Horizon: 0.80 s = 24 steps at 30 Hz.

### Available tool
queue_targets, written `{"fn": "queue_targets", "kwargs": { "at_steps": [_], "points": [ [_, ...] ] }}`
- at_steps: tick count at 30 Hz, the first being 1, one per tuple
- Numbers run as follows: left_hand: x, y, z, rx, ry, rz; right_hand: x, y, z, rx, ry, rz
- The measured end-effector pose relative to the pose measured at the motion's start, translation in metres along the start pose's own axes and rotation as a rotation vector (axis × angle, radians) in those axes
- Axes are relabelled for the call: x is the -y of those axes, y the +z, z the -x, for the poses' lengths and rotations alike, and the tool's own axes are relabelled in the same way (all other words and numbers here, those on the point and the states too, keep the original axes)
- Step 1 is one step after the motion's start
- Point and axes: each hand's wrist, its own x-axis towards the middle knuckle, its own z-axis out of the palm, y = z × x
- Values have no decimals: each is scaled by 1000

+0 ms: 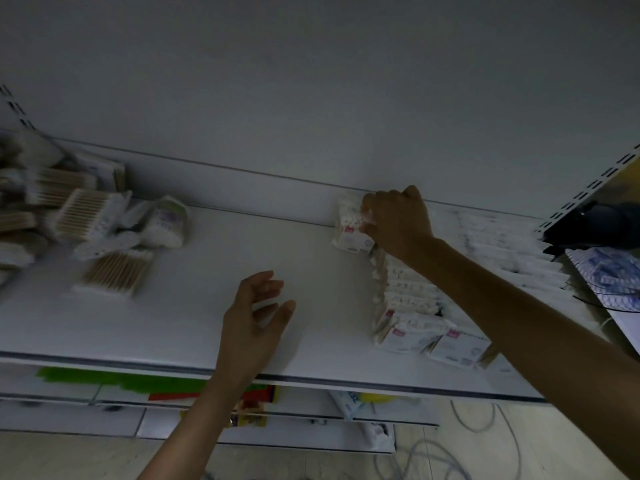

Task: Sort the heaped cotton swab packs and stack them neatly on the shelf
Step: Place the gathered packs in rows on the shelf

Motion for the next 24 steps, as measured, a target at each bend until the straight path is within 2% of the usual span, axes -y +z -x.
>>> {"fn": "queue_targets", "kwargs": {
  "at_steps": [6, 9, 14, 18, 20, 23, 24],
  "points": [
    [3, 2, 1, 18, 21, -59, 3, -6, 6, 22, -105, 143],
    [3, 2, 2, 36, 25, -71, 4, -12, 8, 15, -101, 173],
    [3, 4, 2, 39, 21, -125, 5, -13, 31, -154, -38, 89],
    [-3, 4, 1, 73, -47, -141, 20, -29, 54, -197, -50, -153],
    [-11, -5, -2, 34, 62, -294, 35, -43, 64, -168, -66, -240],
    [-26, -37, -11, -102, 378, -807, 61, -66, 73, -124, -110, -286],
    [-36, -52, -13, -154, 425, -921, 72, -75, 74, -110, -128, -298]
  ]
}}
